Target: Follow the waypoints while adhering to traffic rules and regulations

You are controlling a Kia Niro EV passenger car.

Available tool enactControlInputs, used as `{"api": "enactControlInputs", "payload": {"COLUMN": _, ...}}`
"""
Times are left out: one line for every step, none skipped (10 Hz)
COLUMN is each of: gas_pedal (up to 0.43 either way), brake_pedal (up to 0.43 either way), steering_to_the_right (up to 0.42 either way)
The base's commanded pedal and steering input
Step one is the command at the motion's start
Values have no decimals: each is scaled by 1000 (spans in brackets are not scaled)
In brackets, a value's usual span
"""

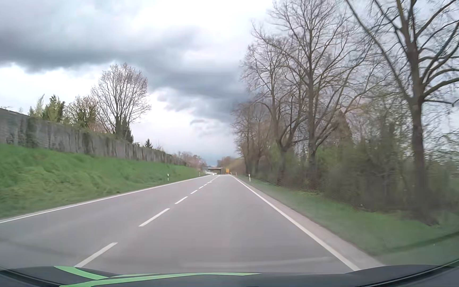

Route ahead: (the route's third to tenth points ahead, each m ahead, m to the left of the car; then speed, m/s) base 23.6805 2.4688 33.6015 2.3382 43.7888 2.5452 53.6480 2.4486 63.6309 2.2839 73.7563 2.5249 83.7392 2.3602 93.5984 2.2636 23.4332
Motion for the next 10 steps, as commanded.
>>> {"api": "enactControlInputs", "payload": {"gas_pedal": 177, "brake_pedal": 0, "steering_to_the_right": 0}}
{"api": "enactControlInputs", "payload": {"gas_pedal": 177, "brake_pedal": 0, "steering_to_the_right": 1}}
{"api": "enactControlInputs", "payload": {"gas_pedal": 177, "brake_pedal": 0, "steering_to_the_right": 0}}
{"api": "enactControlInputs", "payload": {"gas_pedal": 177, "brake_pedal": 0, "steering_to_the_right": 0}}
{"api": "enactControlInputs", "payload": {"gas_pedal": 177, "brake_pedal": 0, "steering_to_the_right": 1}}
{"api": "enactControlInputs", "payload": {"gas_pedal": 177, "brake_pedal": 0, "steering_to_the_right": 0}}
{"api": "enactControlInputs", "payload": {"gas_pedal": 177, "brake_pedal": 0, "steering_to_the_right": 0}}
{"api": "enactControlInputs", "payload": {"gas_pedal": 177, "brake_pedal": 0, "steering_to_the_right": 1}}
{"api": "enactControlInputs", "payload": {"gas_pedal": 177, "brake_pedal": 0, "steering_to_the_right": 0}}
{"api": "enactControlInputs", "payload": {"gas_pedal": 177, "brake_pedal": 0, "steering_to_the_right": 0}}
